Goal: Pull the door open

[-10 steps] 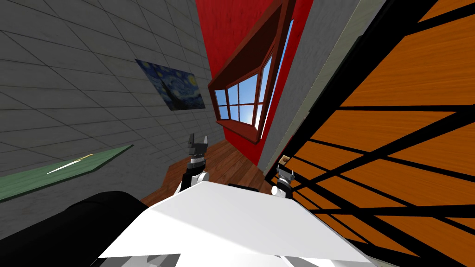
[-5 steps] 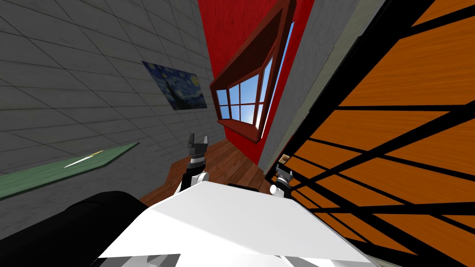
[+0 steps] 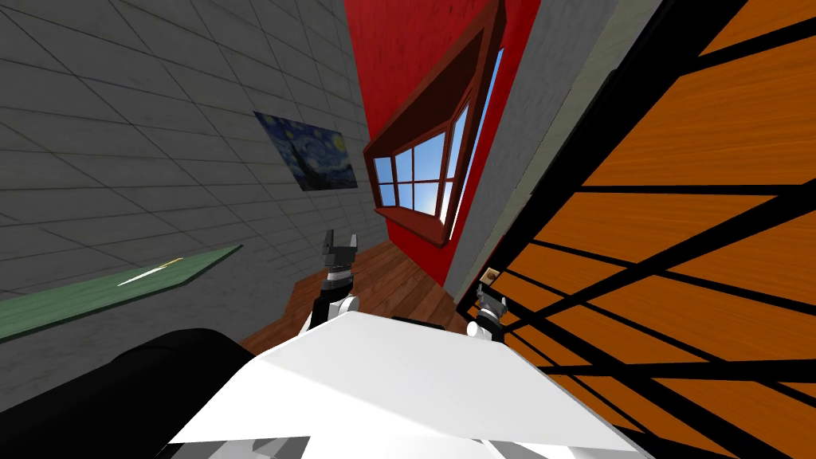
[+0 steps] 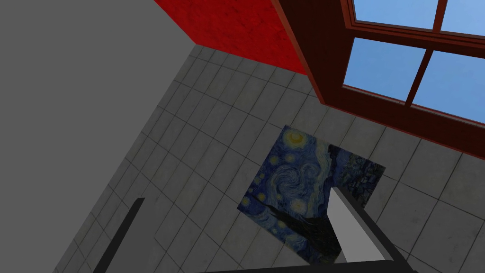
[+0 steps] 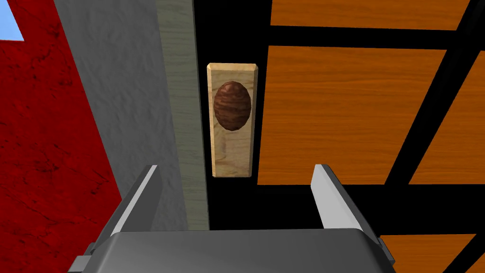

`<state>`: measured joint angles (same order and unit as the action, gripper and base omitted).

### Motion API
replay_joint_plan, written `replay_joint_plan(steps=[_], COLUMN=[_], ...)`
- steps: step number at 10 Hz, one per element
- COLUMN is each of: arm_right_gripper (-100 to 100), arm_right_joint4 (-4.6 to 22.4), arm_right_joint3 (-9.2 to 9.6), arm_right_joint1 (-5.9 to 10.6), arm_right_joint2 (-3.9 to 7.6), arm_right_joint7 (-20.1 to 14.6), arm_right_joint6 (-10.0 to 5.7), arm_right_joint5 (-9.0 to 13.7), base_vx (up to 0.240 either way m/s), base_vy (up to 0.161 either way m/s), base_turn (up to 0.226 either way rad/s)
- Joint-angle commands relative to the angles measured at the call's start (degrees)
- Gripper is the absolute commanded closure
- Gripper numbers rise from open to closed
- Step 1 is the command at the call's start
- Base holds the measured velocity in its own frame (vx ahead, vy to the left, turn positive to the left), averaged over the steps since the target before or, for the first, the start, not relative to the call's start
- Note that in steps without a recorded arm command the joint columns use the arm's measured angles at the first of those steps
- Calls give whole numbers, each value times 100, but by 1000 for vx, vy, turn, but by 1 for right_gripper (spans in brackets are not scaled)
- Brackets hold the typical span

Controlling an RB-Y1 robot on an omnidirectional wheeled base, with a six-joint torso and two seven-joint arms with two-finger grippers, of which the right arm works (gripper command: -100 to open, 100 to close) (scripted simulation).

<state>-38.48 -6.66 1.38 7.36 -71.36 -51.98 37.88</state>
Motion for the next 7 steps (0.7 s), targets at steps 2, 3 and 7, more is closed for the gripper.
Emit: replay_joint_plan(steps=[2, 3, 7], arm_right_gripper=[-100, -100, -100], arm_right_joint4=[-199, -154, -104], arm_right_joint3=[-14, 21, 59], arm_right_joint1=[-112, -236, -372], arm_right_joint2=[52, 258, 484], arm_right_joint7=[-23, -280, -563], arm_right_joint6=[98, 74, 48], arm_right_joint5=[23, 32, 43], base_vx=[127, 118, 92], base_vy=[10, -2, -1], base_turn=[3, 31, 12])
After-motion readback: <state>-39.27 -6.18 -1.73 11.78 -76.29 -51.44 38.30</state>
